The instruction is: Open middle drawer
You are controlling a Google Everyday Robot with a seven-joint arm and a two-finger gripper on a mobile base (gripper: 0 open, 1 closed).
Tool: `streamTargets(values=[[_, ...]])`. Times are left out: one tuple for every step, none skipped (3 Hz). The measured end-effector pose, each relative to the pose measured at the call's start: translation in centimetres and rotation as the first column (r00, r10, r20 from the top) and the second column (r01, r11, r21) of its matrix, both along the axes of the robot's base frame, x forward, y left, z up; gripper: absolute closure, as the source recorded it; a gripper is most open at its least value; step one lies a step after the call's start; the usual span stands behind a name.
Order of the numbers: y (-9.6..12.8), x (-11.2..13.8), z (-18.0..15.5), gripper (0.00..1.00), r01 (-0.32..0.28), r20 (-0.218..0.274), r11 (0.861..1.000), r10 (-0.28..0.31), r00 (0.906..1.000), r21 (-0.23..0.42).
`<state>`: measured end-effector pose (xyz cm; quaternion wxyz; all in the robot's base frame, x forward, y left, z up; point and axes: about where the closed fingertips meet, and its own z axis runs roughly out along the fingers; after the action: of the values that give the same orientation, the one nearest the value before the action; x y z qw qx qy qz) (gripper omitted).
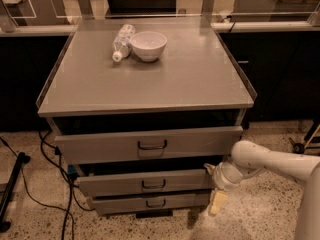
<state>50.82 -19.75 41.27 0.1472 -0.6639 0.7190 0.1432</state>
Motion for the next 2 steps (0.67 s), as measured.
streamTargets(values=[[-0.62,-1.32,0.2,0.0,-0.022,-0.08,1.0,0.021,0.9966,-0.012],[-1.03,-2.21,0.53,0.0,-0.037,-0.128,0.999,0.034,0.9912,-0.022]])
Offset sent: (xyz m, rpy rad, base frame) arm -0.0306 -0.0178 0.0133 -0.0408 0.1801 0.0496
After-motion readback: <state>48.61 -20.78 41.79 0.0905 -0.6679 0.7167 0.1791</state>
